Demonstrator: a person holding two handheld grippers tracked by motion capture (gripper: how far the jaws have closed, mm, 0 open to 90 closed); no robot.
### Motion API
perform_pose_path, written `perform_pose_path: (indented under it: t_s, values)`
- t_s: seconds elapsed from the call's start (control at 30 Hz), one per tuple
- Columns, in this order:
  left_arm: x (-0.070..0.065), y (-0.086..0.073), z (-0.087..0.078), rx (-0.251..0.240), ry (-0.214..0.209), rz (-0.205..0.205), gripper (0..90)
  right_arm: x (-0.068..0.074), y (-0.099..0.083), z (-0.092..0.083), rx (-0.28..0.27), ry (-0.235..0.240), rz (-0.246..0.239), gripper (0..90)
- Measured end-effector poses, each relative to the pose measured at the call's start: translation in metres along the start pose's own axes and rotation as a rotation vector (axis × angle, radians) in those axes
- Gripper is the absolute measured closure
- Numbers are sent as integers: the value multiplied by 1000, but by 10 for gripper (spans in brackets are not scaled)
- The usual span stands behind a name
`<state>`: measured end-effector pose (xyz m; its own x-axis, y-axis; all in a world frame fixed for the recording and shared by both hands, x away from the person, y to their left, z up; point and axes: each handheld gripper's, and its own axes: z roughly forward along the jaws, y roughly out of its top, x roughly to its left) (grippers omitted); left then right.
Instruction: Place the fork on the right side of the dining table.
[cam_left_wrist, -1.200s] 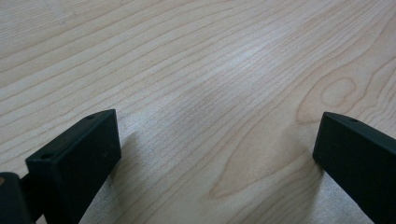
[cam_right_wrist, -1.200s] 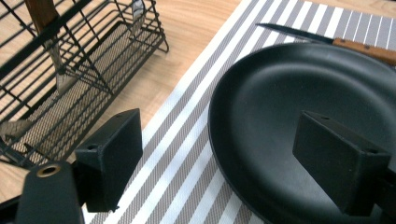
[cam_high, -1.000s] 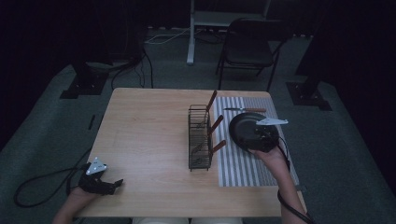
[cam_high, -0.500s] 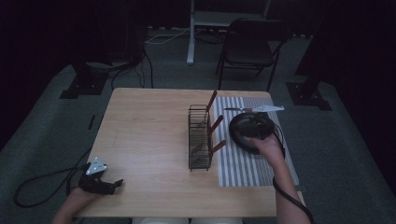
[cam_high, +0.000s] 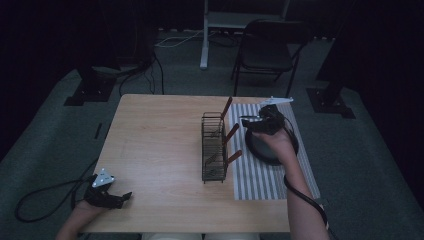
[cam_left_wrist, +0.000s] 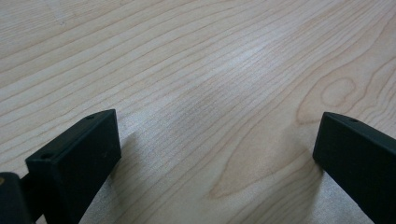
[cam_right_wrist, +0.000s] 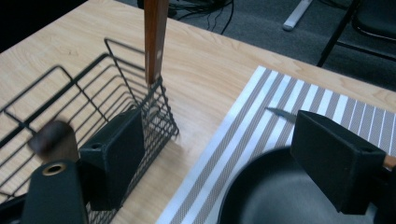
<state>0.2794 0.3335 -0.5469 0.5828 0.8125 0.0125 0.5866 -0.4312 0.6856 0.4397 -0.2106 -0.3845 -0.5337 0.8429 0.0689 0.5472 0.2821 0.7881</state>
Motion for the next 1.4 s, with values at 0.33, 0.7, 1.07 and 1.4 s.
perform_pose_path:
  t_s: [0.33, 0.7, 1.07, 1.4]
  values:
    - [0, 0, 0, 0, 0, 0, 8, 2, 27, 11, -13, 24, 30, 175]
    - [0, 0, 0, 0, 0, 0, 8, 16, 40, 32, -9, 63, 39, 229]
    - [0, 0, 0, 0, 0, 0, 8, 24, 59, 50, -6, 50, 54, 383]
    - [0, 0, 0, 1, 0, 0, 8, 26, 69, 54, 0, 79, 7, 712]
